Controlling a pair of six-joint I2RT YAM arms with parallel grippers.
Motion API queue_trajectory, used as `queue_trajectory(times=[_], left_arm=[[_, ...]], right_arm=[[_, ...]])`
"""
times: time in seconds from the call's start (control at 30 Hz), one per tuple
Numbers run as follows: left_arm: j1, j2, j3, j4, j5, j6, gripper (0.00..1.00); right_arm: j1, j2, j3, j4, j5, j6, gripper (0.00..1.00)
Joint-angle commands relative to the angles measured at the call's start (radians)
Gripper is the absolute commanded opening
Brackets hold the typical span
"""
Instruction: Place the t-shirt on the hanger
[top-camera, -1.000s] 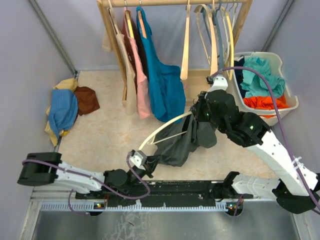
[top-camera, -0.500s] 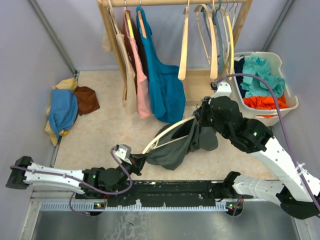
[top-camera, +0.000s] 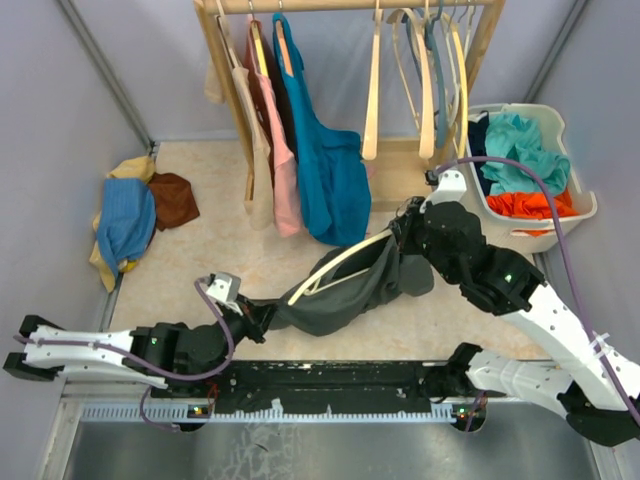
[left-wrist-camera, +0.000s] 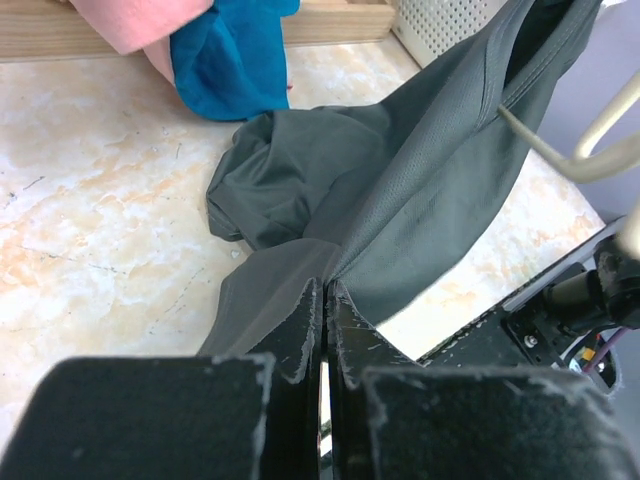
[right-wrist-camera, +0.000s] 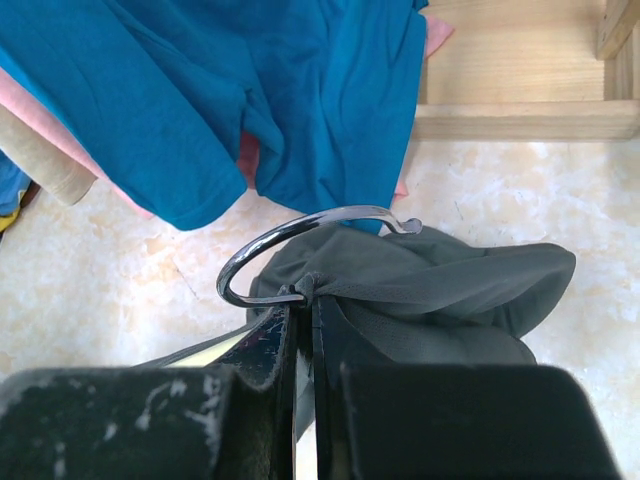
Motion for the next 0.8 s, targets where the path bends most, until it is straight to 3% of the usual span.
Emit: queue_trajectory(times=[0.0, 0.77], left_arm=[[-0.006, -0.042, 0.070, -0.103, 0.014, -0.013, 0.02], [-0.007, -0.130, 0.279, -0.299, 0.024, -0.009, 0.01]], right_arm=[[-0.008, -0.038, -0.010, 0.130, 0.100, -0.030, 0.00], [-0.008, -0.030, -0.036, 0.089, 0.292, -0.008, 0.00]])
